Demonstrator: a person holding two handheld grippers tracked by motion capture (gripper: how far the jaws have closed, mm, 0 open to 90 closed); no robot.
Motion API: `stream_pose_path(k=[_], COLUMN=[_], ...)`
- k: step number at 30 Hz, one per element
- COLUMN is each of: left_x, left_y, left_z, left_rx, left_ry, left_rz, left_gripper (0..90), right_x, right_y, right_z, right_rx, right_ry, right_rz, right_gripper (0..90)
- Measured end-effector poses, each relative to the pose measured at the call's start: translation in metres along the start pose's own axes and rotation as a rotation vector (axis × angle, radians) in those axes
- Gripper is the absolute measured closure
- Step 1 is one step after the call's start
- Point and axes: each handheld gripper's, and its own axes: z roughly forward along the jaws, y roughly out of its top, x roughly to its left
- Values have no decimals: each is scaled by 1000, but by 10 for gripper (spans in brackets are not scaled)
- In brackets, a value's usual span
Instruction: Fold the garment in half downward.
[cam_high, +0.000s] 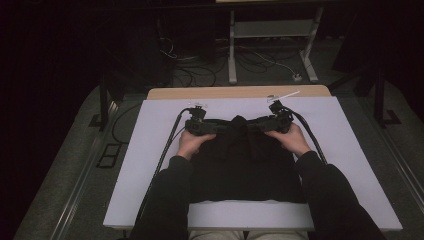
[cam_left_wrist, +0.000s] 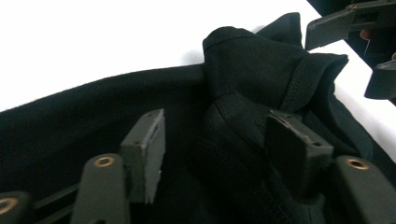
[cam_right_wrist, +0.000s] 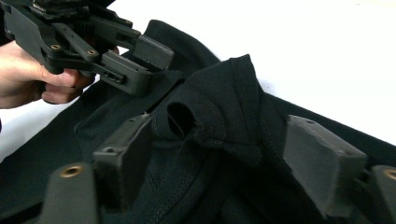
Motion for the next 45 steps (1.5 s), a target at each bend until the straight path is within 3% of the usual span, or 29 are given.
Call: stream_pose_path(k=[3, 5, 9, 11, 14, 18, 21, 28, 45], left_x=[-3, -4, -6, -7, -9, -10, -11, -9, -18], left_y=[0, 1, 1, 1, 0, 0, 0, 4, 13], left_z=[0, 2, 7, 9, 12, 14, 13, 3, -31], left_rx=[-13, -22, -35, -23, -21, -14, -13, -41, -102], left_ry=[43, 34, 30, 33, 68, 56, 50, 24, -22], left_rz=[36, 32, 14, 21, 34, 37, 31, 13, 23], left_gripper=[465, 498, 572, 610, 711, 816, 853, 869, 871], right_x=[1, 2, 2, 3, 5, 7, 9, 9, 9], right_y=[0, 0, -1, -1, -1, -2, -1, 1, 4], right_z=[3, 3, 5, 5, 7, 9, 8, -1, -29], right_rx=[1, 1, -10, -13, 2, 15, 19, -3, -25], right_ry=[-4, -17, -7, -10, -18, -24, -31, -10, -33], right_rz=[-6, -16, -26, -33, -51, -79, -96, -67, -61], right_gripper=[357, 379, 504, 560, 647, 764, 796, 812, 812])
